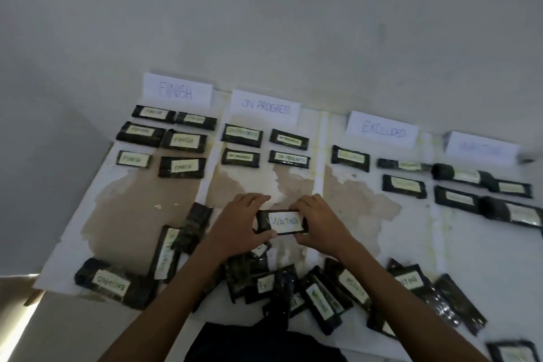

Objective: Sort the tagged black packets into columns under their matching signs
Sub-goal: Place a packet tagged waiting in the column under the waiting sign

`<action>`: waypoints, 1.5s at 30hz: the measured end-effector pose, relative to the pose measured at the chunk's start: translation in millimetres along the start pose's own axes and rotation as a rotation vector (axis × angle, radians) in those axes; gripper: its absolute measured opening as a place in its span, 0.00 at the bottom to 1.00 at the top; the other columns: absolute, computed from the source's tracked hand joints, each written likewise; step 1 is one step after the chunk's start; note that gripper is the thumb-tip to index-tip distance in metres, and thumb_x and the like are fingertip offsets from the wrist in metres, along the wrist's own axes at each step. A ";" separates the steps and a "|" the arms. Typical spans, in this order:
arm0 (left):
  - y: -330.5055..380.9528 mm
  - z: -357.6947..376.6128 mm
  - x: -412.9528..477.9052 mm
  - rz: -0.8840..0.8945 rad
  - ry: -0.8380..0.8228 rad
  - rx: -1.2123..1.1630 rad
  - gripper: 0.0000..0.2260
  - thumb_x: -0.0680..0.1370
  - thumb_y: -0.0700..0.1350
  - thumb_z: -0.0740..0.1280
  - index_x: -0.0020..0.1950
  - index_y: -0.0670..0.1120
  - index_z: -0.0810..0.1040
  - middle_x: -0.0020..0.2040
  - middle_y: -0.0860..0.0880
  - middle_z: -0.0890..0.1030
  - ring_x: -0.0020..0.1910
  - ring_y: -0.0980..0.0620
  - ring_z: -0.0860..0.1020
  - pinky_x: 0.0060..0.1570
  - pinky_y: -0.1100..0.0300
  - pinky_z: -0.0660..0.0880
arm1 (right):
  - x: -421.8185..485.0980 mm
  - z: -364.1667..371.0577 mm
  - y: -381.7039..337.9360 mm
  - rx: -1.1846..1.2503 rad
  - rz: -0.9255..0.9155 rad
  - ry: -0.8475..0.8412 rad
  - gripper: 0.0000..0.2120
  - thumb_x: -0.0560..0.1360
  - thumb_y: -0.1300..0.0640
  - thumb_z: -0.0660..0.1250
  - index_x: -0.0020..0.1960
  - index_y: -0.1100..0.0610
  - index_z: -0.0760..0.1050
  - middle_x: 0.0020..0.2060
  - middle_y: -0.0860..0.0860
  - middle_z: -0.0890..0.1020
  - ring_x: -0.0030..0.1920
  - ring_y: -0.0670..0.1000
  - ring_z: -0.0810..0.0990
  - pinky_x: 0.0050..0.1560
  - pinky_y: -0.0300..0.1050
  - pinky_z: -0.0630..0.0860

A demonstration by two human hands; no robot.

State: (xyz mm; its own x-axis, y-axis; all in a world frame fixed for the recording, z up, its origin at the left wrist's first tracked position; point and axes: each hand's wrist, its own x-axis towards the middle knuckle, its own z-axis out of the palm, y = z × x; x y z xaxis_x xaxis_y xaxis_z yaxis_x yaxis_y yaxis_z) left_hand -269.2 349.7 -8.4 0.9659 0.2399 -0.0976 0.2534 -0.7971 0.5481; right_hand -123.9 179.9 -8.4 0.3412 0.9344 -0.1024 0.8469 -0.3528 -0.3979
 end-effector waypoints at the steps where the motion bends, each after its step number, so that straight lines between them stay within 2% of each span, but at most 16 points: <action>1: 13.7 5.8 8.1 0.019 -0.004 0.005 0.36 0.68 0.66 0.61 0.71 0.50 0.63 0.68 0.49 0.70 0.65 0.48 0.66 0.63 0.51 0.67 | -13.7 -6.6 13.6 -0.006 0.028 0.005 0.23 0.61 0.57 0.73 0.54 0.59 0.75 0.47 0.55 0.77 0.47 0.57 0.72 0.45 0.50 0.73; 7: 89.6 47.9 51.3 0.112 -0.039 -0.008 0.28 0.73 0.56 0.66 0.70 0.49 0.64 0.68 0.48 0.68 0.67 0.48 0.64 0.65 0.52 0.66 | -96.1 -42.7 87.3 -0.036 0.199 0.072 0.26 0.61 0.59 0.73 0.58 0.58 0.75 0.49 0.54 0.77 0.47 0.56 0.71 0.45 0.49 0.72; 20: 225.6 153.1 140.4 0.265 -0.152 0.004 0.22 0.74 0.48 0.65 0.68 0.47 0.69 0.64 0.47 0.72 0.63 0.46 0.68 0.62 0.53 0.67 | -236.0 -77.6 229.4 -0.036 0.514 0.164 0.25 0.61 0.62 0.74 0.58 0.58 0.76 0.49 0.54 0.78 0.47 0.57 0.73 0.44 0.51 0.75; 26: 263.2 210.2 175.1 0.237 -0.266 -0.004 0.21 0.75 0.46 0.63 0.68 0.47 0.68 0.65 0.47 0.71 0.64 0.46 0.68 0.63 0.52 0.67 | -253.0 -74.7 299.5 -0.081 0.645 0.126 0.22 0.64 0.64 0.73 0.58 0.60 0.76 0.51 0.58 0.79 0.49 0.61 0.74 0.44 0.52 0.73; 31: 274.1 244.6 195.3 0.180 -0.317 0.001 0.22 0.75 0.44 0.63 0.69 0.46 0.67 0.66 0.47 0.69 0.64 0.47 0.67 0.63 0.53 0.66 | -239.6 -66.2 345.6 -0.097 0.708 0.137 0.22 0.67 0.64 0.71 0.61 0.60 0.74 0.57 0.59 0.77 0.55 0.61 0.72 0.49 0.53 0.72; 36: 279.6 260.6 203.5 0.204 -0.339 0.029 0.22 0.75 0.43 0.63 0.69 0.45 0.67 0.66 0.45 0.69 0.63 0.46 0.66 0.61 0.54 0.67 | -235.1 -55.3 365.2 -0.089 0.704 0.143 0.22 0.67 0.65 0.71 0.61 0.60 0.74 0.57 0.59 0.77 0.54 0.61 0.72 0.49 0.52 0.73; 41: 286.8 258.2 196.9 0.212 -0.343 0.009 0.22 0.75 0.42 0.63 0.69 0.45 0.67 0.65 0.46 0.70 0.62 0.46 0.68 0.60 0.51 0.69 | -248.7 -58.7 349.8 -0.069 0.634 0.225 0.28 0.60 0.69 0.73 0.60 0.62 0.75 0.54 0.62 0.77 0.51 0.64 0.75 0.44 0.54 0.74; 45: 287.9 253.0 170.7 0.243 -0.340 -0.004 0.22 0.73 0.44 0.63 0.68 0.45 0.69 0.65 0.46 0.71 0.63 0.46 0.68 0.59 0.50 0.70 | -272.4 -55.6 308.1 0.077 0.636 0.169 0.25 0.67 0.65 0.70 0.64 0.58 0.73 0.59 0.58 0.75 0.57 0.60 0.73 0.53 0.52 0.71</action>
State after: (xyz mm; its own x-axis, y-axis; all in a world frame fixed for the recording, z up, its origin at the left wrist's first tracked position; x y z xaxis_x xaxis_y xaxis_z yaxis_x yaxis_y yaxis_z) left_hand -17.8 21.0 -77.3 0.9604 -0.1521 -0.2334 0.0164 -0.8054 0.5925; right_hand 66.8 -186.0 -52.5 0.8297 0.5224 -0.1968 0.4300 -0.8228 -0.3715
